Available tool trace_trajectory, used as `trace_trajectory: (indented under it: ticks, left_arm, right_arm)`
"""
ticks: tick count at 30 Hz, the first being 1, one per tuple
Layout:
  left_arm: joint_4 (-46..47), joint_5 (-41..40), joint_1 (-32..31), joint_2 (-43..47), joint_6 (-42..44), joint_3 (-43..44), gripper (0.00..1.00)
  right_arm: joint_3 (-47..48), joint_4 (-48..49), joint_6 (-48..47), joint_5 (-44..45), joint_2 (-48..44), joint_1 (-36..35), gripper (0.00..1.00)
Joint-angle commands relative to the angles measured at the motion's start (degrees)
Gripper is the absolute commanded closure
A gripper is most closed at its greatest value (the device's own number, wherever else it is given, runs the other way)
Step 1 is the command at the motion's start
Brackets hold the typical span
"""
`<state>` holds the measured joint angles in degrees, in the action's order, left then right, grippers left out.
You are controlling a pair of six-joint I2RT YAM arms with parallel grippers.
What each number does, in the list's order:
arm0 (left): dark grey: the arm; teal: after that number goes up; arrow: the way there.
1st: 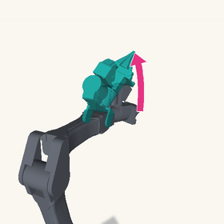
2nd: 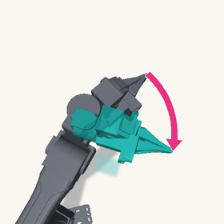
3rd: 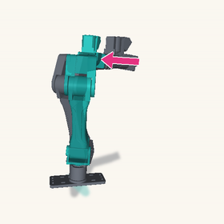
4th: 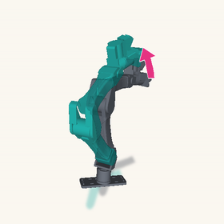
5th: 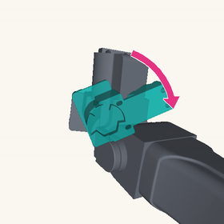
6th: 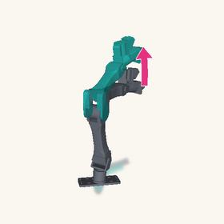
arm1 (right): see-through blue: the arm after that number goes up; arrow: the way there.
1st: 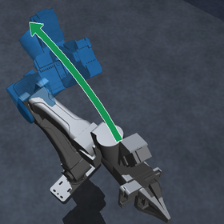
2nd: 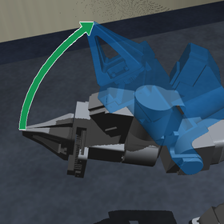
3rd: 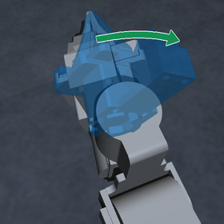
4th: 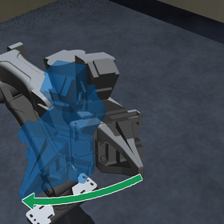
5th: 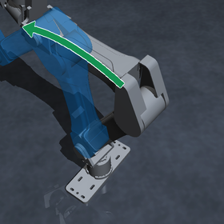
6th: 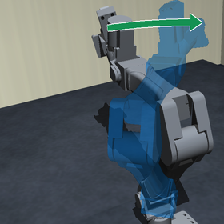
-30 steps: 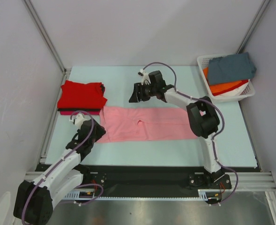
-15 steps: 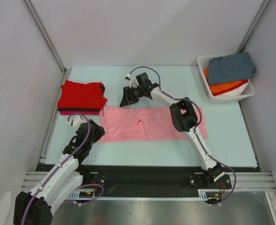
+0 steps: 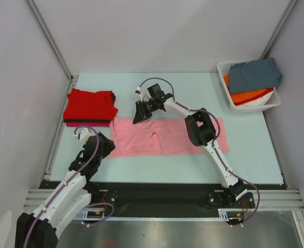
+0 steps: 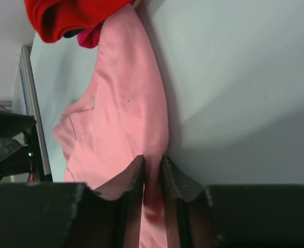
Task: Fold and stack the t-shirts
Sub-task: Fold the tshirt
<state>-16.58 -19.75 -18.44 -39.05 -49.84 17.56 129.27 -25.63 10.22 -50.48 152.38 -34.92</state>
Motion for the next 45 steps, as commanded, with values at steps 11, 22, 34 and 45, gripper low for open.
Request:
trace_trajectory:
  ticks: [11, 22, 34, 45]
  left_arm:
    - [5.41, 6.73, 0.33, -1.73, 5.2, -0.77, 0.37]
    - [21.92, 11.14, -15.03, -10.66, 1.69, -2.89, 0.3]
    - [40.3, 8.06, -37.37, -51.55, -7.54, 19.52, 0.31]
    - [45.41, 10.52, -40.8, -70.01, -20.55, 33.84, 0.32]
  right_arm:
    - [-2.97, 25.09, 23.43, -0.15, 1.61, 8.72, 1.0]
    - [-2.89, 35.91, 34.69, 25.33, 0.81, 21.73, 1.0]
    - [-0.42, 37.32, 35.14, 28.77, 3.45, 27.09, 1.0]
    - [-3.59, 37.49, 32.85, 30.61, 0.91, 27.97, 1.0]
